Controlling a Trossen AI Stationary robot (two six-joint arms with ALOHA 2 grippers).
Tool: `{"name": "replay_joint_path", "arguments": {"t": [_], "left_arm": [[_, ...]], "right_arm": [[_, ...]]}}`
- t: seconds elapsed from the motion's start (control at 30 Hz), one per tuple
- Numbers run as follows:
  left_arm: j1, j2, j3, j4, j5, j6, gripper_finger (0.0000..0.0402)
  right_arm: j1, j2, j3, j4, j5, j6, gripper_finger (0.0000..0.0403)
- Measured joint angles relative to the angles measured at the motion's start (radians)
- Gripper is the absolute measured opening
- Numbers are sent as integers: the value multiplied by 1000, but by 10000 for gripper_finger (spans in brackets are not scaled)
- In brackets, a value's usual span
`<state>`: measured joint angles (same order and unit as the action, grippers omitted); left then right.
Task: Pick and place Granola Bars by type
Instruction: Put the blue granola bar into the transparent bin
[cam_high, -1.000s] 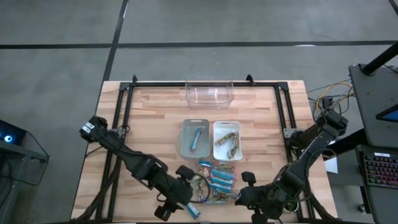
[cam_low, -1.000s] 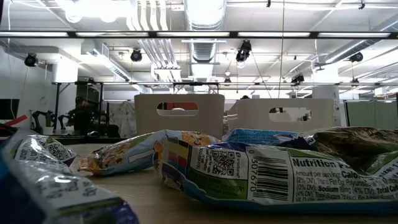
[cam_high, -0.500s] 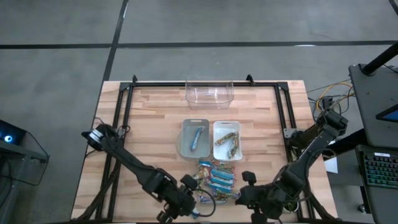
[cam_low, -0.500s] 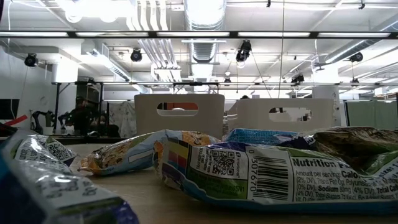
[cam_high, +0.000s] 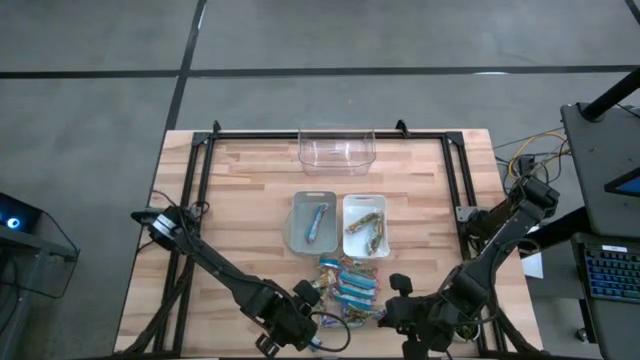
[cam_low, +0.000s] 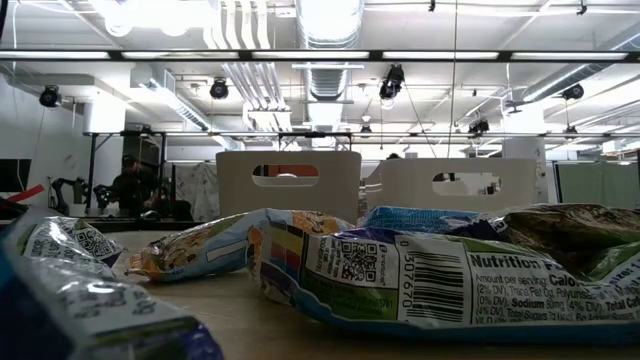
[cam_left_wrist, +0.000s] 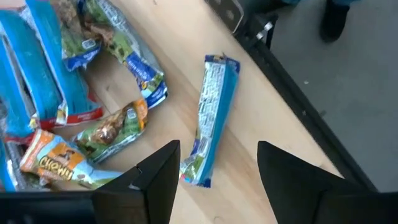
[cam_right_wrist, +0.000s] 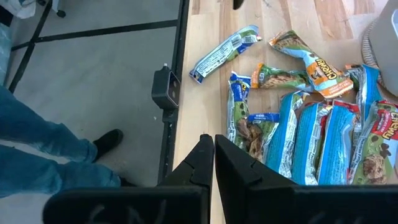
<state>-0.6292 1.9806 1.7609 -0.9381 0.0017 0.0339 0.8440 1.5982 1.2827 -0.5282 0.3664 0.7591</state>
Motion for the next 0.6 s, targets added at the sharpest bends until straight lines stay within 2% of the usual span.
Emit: {"name": "replay_joint_path", "arguments": {"t": [0.43, 0.6], "left_arm": [[1, 0, -83, 17, -3, 0, 196], [1, 0, -131, 77, -3, 0, 196]], "right_arm": [[0, 0, 0, -19, 0, 0, 9], [0, 0, 0, -18, 0, 0, 9]]}}
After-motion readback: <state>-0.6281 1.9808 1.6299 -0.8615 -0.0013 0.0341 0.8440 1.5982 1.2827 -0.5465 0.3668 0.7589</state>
